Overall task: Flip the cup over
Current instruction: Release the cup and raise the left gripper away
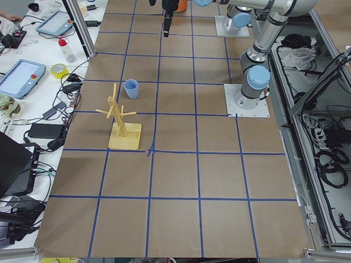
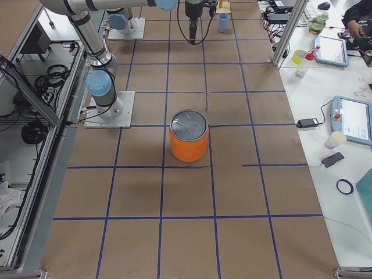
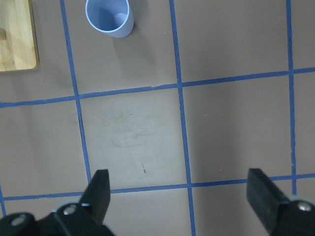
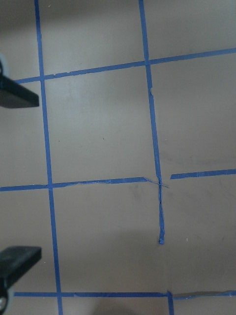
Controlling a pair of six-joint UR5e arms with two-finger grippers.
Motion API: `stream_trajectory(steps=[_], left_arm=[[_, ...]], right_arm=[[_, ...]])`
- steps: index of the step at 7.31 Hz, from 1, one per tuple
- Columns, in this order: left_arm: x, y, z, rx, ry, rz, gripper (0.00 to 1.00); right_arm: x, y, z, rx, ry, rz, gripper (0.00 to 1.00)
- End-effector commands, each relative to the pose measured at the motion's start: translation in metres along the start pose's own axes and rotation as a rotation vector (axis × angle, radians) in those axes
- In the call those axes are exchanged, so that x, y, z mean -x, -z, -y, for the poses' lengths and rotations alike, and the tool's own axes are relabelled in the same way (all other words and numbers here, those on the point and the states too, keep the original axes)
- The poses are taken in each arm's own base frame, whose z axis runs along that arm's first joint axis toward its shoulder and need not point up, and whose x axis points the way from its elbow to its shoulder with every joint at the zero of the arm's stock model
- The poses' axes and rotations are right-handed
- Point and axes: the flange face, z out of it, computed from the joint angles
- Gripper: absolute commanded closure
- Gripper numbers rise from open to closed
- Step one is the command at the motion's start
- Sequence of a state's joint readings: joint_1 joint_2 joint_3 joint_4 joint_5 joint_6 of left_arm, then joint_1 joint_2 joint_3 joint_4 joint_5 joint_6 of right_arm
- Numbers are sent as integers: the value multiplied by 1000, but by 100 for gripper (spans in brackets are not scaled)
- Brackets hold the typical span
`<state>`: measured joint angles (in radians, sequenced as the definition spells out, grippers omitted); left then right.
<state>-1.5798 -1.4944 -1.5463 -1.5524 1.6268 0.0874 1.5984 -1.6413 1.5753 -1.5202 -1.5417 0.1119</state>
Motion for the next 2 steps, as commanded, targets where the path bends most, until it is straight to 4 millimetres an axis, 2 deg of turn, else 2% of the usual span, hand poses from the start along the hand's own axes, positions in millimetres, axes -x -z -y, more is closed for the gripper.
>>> stream_trajectory(steps=[1, 2], left_arm=[[1, 1, 0, -5, 5, 1, 0], [1, 1, 0, -5, 8, 1, 0]], right_arm=[[0, 0, 0, 0, 0, 0, 0], [0, 0, 0, 0, 0, 0, 0]])
